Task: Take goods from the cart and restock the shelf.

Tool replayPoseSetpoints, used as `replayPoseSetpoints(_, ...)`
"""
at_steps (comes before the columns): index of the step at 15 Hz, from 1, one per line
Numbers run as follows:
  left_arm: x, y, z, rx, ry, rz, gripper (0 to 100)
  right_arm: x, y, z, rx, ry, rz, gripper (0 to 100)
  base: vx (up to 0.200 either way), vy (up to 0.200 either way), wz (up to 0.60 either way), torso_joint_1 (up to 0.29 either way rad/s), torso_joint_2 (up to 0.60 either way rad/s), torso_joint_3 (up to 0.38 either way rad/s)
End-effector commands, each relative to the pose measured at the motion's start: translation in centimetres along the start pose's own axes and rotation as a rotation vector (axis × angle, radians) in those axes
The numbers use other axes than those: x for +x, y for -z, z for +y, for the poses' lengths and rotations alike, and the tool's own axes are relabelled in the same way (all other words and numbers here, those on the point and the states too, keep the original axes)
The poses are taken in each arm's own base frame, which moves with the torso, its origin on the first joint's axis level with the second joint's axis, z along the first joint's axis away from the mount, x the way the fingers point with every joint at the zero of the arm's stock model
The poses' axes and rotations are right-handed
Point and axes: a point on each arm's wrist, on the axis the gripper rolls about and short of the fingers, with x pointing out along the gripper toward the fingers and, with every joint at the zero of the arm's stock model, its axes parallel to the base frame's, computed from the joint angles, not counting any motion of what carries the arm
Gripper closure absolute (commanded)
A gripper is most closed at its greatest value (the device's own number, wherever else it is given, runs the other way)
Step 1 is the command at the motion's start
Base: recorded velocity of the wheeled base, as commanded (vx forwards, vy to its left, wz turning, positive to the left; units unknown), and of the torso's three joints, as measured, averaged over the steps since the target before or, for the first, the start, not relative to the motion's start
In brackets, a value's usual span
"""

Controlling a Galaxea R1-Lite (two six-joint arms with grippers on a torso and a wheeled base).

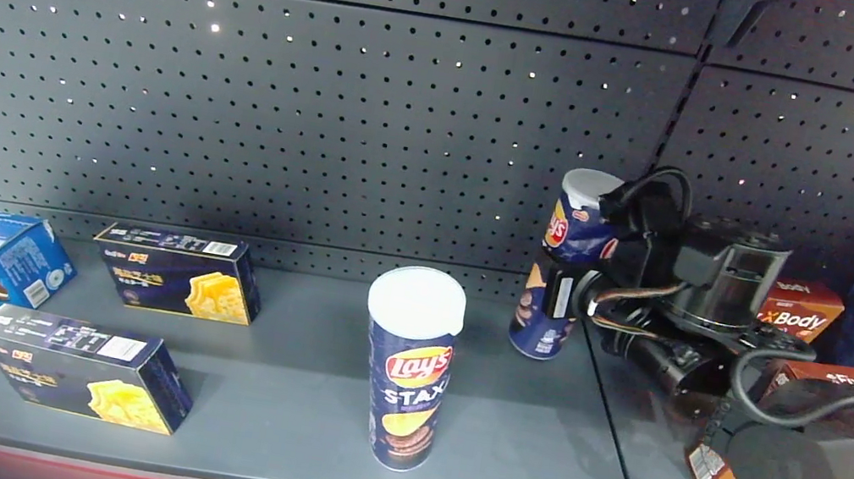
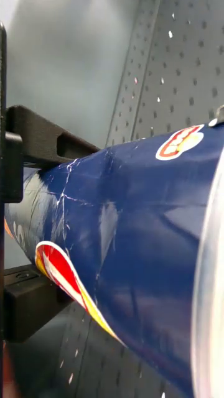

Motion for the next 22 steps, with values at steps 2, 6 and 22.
replayPoseSetpoints(2,0.0,0.0,0.0,-0.001,-0.001,0.0,0,1.4,1.4,1.7,-0.007,-0.037,0.019,100,0.0,0.0,0.0,0.0,0.0,0.0)
replayPoseSetpoints(6,0.0,0.0,0.0,-0.001,-0.001,0.0,0,3.2,1.3,2.6,0.004,-0.081,-0.007,100,0.0,0.0,0.0,0.0,0.0,0.0)
replayPoseSetpoints(22,0.0,0.0,0.0,-0.001,-0.001,0.0,0,5.4,1.7,3.6,-0.029,-0.334,-0.01,100,0.0,0.0,0.0,0.0,0.0,0.0)
